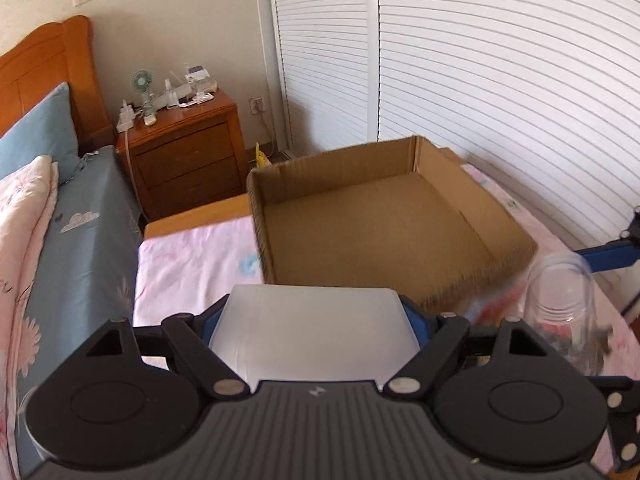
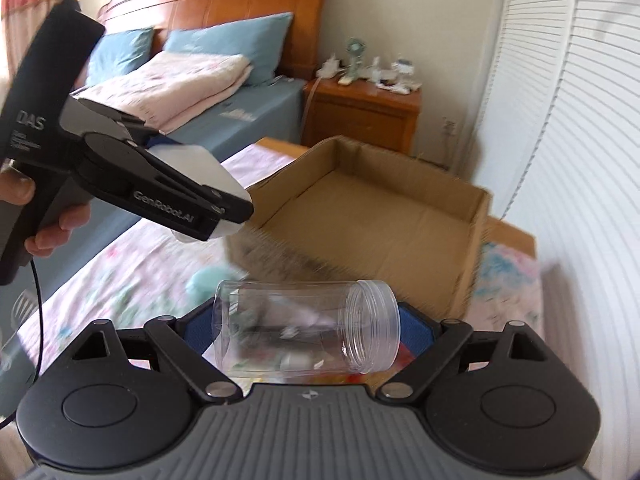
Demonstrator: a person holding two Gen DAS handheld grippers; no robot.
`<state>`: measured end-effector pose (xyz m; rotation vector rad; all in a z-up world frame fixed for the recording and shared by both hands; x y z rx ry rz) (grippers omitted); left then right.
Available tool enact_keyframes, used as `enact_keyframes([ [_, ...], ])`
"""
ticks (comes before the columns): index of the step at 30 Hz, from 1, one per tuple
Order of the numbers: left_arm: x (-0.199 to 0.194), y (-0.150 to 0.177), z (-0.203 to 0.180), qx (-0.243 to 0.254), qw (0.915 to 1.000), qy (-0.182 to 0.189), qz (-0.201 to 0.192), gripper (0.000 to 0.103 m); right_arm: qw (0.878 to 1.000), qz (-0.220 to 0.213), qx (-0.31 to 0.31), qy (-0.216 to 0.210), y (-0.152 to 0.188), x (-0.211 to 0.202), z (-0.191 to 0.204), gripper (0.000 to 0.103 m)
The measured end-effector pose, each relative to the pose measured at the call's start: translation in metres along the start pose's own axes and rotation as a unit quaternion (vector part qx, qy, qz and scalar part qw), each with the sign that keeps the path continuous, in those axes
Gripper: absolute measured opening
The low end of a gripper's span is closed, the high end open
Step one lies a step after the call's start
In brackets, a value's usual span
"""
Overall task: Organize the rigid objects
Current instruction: 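Carry the white container and clear jar into the box and release both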
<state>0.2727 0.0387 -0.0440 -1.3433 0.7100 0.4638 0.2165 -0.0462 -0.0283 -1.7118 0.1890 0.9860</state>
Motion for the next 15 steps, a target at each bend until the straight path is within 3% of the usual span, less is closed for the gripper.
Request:
enact_keyframes([
  [7, 0.057, -0.042, 0.001, 0.002, 0.9998, -0.01, 0.016, 0.083, 0.999, 0.001, 0.039, 0.022, -0.022, 0.016, -0.04, 0.093],
  [15, 0.1, -0.066, 0.016, -0.06, 0.9976, -0.026, 0.024, 0.09, 0.998, 0.014, 0.06, 0.029, -0.024, 0.035, -0.059, 0.093],
])
Point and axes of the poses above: each gripper's, at about its wrist camera, not at the fingertips, and x roughly the way its jaws point, z to its left, y to its underside, the point moved 9 cm from there along x, roughly the way its jaws point
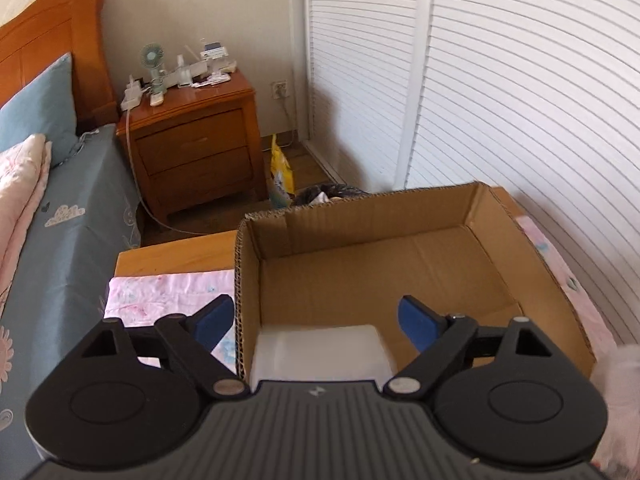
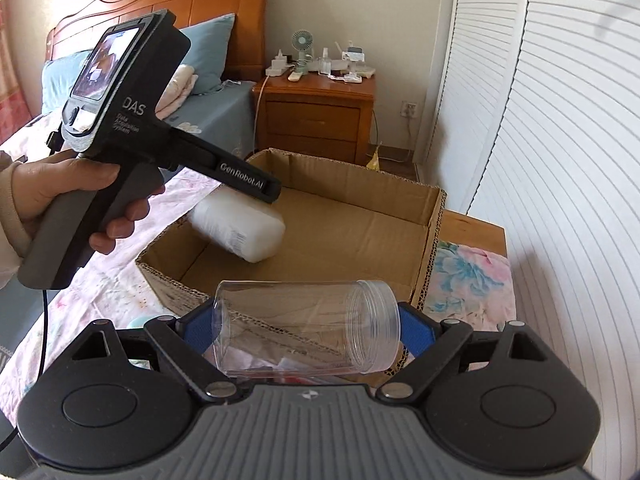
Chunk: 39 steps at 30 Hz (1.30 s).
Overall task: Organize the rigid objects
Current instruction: 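Carry the white container and clear jar into the box and release both, then move the left tool to the mint-green case and the right to the grey figure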
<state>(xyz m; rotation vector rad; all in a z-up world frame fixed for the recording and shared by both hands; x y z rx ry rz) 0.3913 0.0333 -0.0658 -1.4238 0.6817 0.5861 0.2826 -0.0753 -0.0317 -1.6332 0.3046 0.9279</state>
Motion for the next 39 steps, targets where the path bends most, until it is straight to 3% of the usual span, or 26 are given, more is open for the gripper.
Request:
enact_keyframes([
  [6, -0.013, 0.011, 0.002, 0.015, 0.9998, 0.014, 0.008, 0.091, 1.0, 0.012, 0.006, 0.001, -0.002, 0.01, -0.003, 0.093],
  [13, -0.061, 0.035, 0.01, 0.028, 0.9987, 0.037, -0.019, 0.095, 1.0, 0.02, 0.012, 0.005, -0.017, 0.027, -0.01, 0.093],
  [18, -0.09, 0.06, 0.017, 0.037, 0.9978, 0.043, -0.034, 0.099, 0.999, 0.029, 0.016, 0.017, -0.037, 0.051, -0.018, 0.093],
  [23, -0.103, 0.091, 0.015, 0.039, 0.9977, 0.05, -0.026, 0.099, 0.999, 0.023, 0.028, 0.025, -0.06, 0.07, -0.022, 0.094],
  [24, -0.103, 0.098, 0.014, 0.041, 0.9975, 0.052, -0.023, 0.099, 0.999, 0.02, 0.028, 0.026, -0.063, 0.073, -0.022, 0.095],
  [25, -0.103, 0.105, 0.012, 0.044, 0.9973, 0.055, -0.021, 0.099, 0.999, 0.016, 0.023, 0.03, -0.066, 0.074, -0.021, 0.102],
  [30, -0.101, 0.134, 0.001, 0.05, 0.9958, 0.077, 0.001, 0.099, 0.999, 0.001, 0.02, 0.028, -0.066, 0.066, -0.017, 0.103],
  [39, -0.097, 0.164, 0.0, -0.001, 0.9921, 0.124, 0.015, 0.099, 0.999, -0.028, 0.039, -0.001, -0.039, 0.019, -0.013, 0.103],
])
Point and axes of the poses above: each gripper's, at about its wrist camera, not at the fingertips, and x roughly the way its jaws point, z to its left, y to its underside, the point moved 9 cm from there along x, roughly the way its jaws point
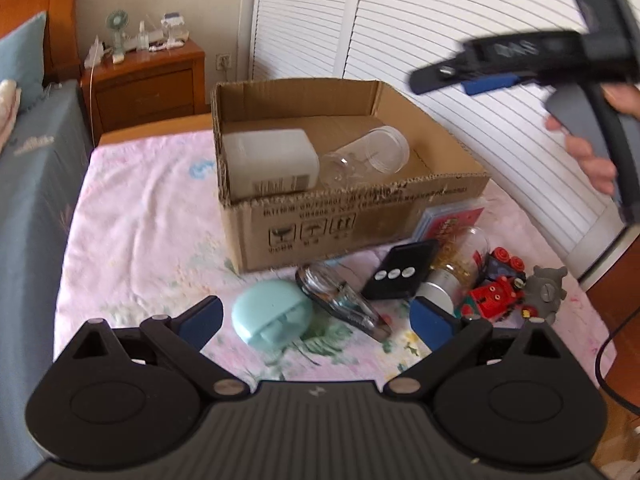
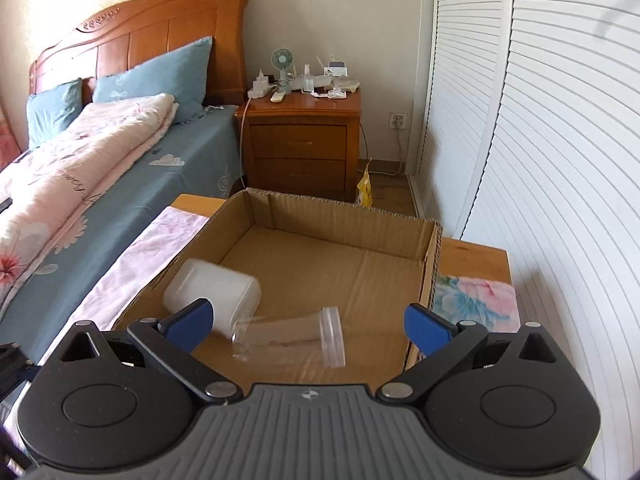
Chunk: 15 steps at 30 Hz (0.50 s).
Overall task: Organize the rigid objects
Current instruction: 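Move the left tool to the mint-green case and the right to the grey figure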
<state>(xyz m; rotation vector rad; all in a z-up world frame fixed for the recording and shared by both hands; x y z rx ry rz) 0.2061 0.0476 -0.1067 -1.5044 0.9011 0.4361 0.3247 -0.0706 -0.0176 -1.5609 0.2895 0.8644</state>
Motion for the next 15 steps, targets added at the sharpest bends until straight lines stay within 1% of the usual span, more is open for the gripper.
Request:
enact_keyframes([
  [2, 0.0, 0.007, 0.0, -0.006, 1.0, -0.003, 0.003, 0.099, 1.0, -0.004, 0.0, -0.006, 0.01, -0.01, 0.003, 0.103],
  [4, 0.001, 0.012, 0.001, -0.004, 0.9998, -0.015, 0.007, 0.099, 1.0, -0.006, -0.002, -0.007, 0.024, -0.021, 0.005, 0.103],
  [8, 0.002, 0.022, 0.002, 0.017, 0.9987, -0.046, 0.013, 0.099, 1.0, -0.005, -0.005, -0.01, 0.055, -0.039, 0.008, 0.103],
  [10, 0.001, 0.026, 0.004, 0.022, 0.998, -0.057, 0.015, 0.099, 1.0, 0.003, -0.002, -0.01, 0.074, -0.046, 0.007, 0.103],
  [13, -0.002, 0.03, 0.008, 0.018, 0.9978, -0.061, 0.018, 0.099, 1.0, 0.018, 0.004, 0.001, 0.106, -0.055, 0.001, 0.103],
  [15, -0.004, 0.031, 0.01, 0.021, 0.9976, -0.063, 0.021, 0.099, 0.999, 0.024, 0.01, 0.018, 0.126, -0.06, -0.003, 0.103],
])
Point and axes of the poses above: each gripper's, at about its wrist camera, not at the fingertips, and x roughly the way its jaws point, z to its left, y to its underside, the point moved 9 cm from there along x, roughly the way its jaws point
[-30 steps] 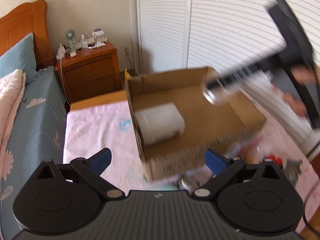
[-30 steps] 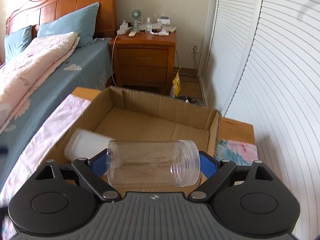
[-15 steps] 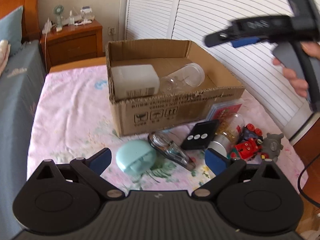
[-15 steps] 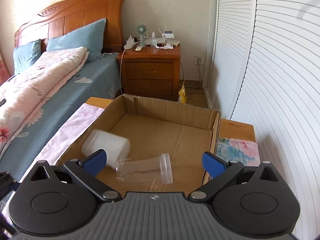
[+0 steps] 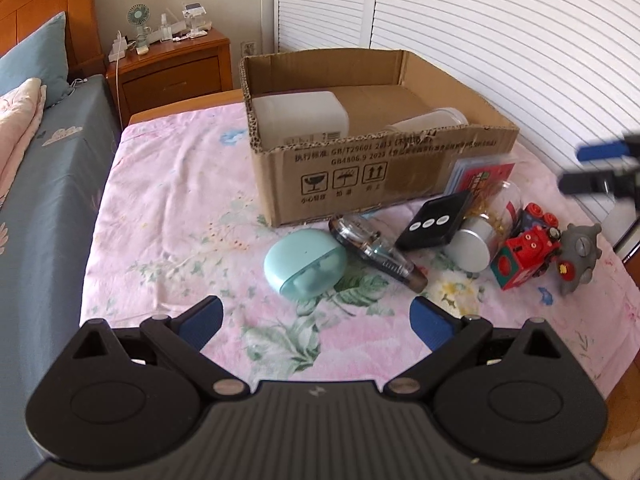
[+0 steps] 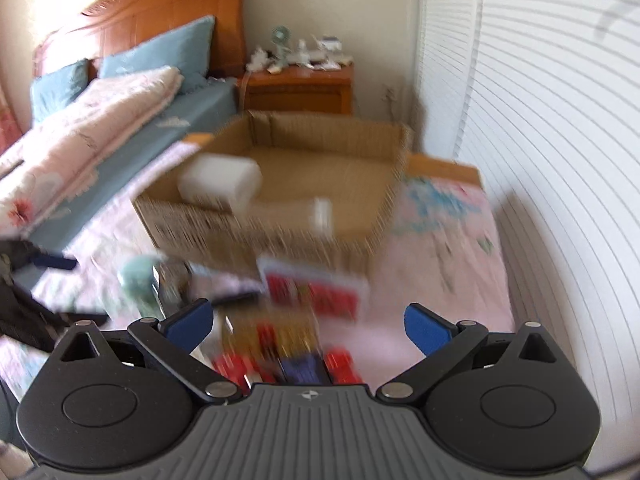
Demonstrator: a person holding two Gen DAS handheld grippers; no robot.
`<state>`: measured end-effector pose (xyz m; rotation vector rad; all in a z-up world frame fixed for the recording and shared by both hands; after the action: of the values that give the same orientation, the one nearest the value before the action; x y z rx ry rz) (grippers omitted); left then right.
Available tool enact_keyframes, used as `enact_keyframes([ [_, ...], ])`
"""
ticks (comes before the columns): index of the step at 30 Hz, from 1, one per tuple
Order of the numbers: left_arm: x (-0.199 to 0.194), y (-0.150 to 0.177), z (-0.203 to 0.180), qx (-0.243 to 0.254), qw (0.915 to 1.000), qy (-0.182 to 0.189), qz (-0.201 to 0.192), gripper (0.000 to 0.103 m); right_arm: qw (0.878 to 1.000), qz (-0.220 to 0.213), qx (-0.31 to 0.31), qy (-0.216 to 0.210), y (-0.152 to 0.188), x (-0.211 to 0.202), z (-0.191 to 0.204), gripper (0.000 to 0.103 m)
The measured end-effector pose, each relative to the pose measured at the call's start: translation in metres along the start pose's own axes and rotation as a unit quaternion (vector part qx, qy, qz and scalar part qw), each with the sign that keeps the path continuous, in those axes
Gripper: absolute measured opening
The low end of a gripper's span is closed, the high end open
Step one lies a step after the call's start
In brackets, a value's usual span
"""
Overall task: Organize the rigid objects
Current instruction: 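Move the left tool to the mint-green case and the right to the grey figure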
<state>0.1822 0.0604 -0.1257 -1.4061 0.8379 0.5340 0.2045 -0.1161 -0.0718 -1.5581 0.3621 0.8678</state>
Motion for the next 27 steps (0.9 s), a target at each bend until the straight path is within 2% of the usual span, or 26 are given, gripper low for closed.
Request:
enact_keyframes([
  [5, 0.002, 0.005, 0.004, 0.019, 0.9997, -0.014, 0.007, 0.099, 0.999, 0.023, 0.019, 0.025, 0.055, -0.009, -0.009, 0.103],
  [9, 0.016, 0.014, 0.003, 0.024, 0.9993, -0.011, 0.028, 0.099, 0.998, 0.038, 0.025, 0.04, 0.086, -0.006, -0.011, 0.103],
  [14, 0.035, 0.025, 0.0, 0.031, 0.9983, -0.008, 0.049, 0.1, 0.997, 0.053, 0.027, 0.058, 0.098, 0.008, -0.012, 0.103],
  [16, 0.037, 0.026, 0.0, 0.025, 0.9986, 0.007, 0.045, 0.102, 0.996, 0.058, 0.028, 0.056, 0.102, 0.011, -0.012, 0.103],
  [19, 0.039, 0.025, 0.002, 0.029, 0.9987, 0.011, 0.041, 0.103, 0.996, 0.068, 0.022, 0.058, 0.107, 0.016, -0.012, 0.103],
  [27, 0.053, 0.007, 0.007, 0.049, 0.9977, 0.026, 0.039, 0.103, 0.997, 0.047, 0.013, 0.056, 0.108, 0.014, -0.01, 0.103],
])
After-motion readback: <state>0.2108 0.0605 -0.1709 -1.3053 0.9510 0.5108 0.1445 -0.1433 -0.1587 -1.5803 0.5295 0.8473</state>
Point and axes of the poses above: each gripper's, at about its wrist camera, not at the fingertips, and x roughly the way its jaws point, z to its left, y to its underside, the point moved 9 cm from there along x, roughly the way its jaws point
